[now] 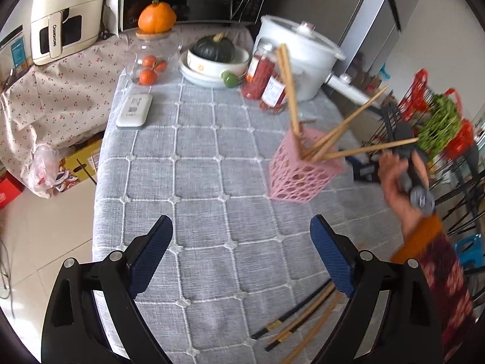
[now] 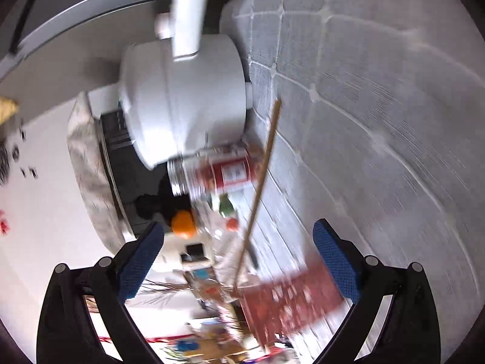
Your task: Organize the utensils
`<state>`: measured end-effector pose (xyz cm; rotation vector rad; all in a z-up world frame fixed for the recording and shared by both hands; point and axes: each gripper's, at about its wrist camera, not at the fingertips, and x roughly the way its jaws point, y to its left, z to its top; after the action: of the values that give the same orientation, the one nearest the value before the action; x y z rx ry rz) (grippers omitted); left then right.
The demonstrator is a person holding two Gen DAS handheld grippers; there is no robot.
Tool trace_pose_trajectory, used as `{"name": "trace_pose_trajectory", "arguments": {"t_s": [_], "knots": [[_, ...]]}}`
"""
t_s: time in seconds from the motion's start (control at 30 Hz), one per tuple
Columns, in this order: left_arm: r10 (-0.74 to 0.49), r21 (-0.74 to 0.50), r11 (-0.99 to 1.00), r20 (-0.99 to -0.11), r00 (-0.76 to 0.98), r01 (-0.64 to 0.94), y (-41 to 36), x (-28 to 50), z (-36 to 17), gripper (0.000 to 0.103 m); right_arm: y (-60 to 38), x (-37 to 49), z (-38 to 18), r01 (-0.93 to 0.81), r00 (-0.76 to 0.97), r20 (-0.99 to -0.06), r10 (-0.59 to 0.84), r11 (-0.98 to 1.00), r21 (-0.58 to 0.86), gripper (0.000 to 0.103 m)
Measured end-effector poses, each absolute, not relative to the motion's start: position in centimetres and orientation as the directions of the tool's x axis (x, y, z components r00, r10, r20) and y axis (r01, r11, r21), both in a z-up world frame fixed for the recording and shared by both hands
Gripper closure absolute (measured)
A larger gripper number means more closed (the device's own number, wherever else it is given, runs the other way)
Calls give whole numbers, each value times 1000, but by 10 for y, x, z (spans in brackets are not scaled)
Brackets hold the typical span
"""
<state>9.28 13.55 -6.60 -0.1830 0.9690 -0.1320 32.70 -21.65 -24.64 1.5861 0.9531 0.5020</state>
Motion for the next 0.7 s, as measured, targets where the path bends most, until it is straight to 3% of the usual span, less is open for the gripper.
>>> {"name": "trace_pose_trajectory", "arguments": {"t_s": [0.17,0.27,0.3,0.33,0.4,0.43,0.5,0.7], "knots": [[-142,-150,988,-854,500,24,136,105,-94,15,-202,379,-260,338,536,-237,810,51,940,9],[-120,-130,991,-870,477,12,143,108,-103,15,-195,406,-255,304,530,-192,826,26,952,11],[-113,-124,992,-872,476,7,146,109,-105,15,-192,416,-256,326,519,-219,826,46,944,19],[-106,-121,993,-873,476,0,148,109,-105,15,-188,423,-258,348,494,-251,832,75,934,38],[-99,-118,993,-875,473,-11,152,111,-106,15,-182,432,-274,405,462,-256,849,55,913,55],[-94,-113,994,-878,469,-13,154,112,-108,15,-182,433,-279,421,457,-265,849,55,905,70],[-88,-106,994,-884,459,-14,155,113,-112,15,-177,433,-285,444,438,-297,849,83,892,89],[-78,-94,995,-894,440,-14,160,113,-118,15,-179,424,-268,378,508,-290,811,92,921,95]]}}
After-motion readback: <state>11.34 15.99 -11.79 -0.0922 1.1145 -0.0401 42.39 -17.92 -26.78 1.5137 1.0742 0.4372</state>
